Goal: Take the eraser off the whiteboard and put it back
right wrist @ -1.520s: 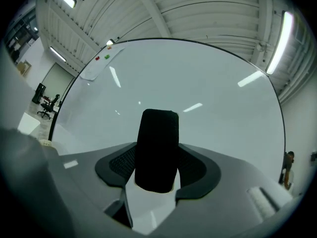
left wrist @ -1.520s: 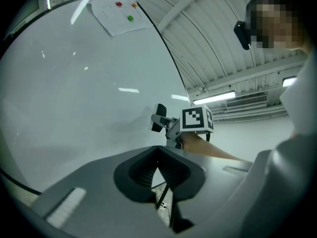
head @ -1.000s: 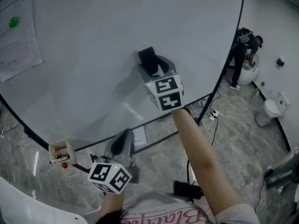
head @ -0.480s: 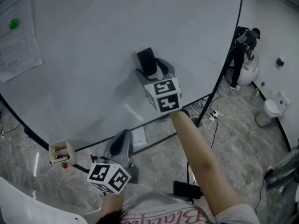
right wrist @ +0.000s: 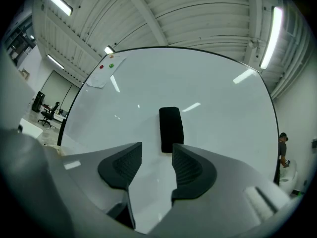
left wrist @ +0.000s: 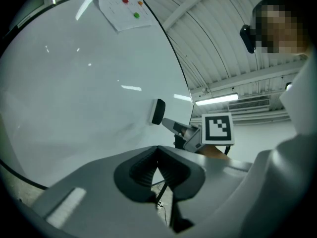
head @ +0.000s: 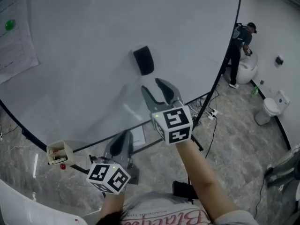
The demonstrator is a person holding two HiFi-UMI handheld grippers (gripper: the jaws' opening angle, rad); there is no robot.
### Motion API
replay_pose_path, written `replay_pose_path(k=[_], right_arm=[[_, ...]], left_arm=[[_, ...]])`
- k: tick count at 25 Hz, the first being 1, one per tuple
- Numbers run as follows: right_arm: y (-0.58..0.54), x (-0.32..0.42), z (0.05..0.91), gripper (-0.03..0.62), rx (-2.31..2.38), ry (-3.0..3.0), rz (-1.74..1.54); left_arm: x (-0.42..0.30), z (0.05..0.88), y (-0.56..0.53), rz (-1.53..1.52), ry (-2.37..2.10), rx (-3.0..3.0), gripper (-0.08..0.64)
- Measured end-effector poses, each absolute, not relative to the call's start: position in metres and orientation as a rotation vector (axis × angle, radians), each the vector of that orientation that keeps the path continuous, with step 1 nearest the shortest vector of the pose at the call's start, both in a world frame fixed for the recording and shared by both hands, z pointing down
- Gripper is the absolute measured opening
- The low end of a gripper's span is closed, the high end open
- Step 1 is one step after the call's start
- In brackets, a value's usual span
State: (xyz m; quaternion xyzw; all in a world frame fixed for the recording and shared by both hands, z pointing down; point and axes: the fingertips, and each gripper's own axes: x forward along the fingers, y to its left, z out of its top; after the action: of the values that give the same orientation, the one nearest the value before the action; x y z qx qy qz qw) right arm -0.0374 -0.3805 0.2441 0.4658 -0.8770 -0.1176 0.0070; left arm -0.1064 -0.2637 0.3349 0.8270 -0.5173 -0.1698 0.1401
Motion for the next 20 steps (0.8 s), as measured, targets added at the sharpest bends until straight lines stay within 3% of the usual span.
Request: replay_pose_path(k=[8, 20], right_arm=[[-0.333, -0.016, 0.266, 0.003, 1.53, -2.742, -0.288], [-0.288, -0.002, 0.316, 0.002, 1.488, -2.711, -0.092]], left_arm=[[-0.1, 0.334, -0.263, -0.477, -1.482, 2.403, 0.0], [-0.093, 0.333, -0.259, -0.444, -1.474, 2.426, 0.0]])
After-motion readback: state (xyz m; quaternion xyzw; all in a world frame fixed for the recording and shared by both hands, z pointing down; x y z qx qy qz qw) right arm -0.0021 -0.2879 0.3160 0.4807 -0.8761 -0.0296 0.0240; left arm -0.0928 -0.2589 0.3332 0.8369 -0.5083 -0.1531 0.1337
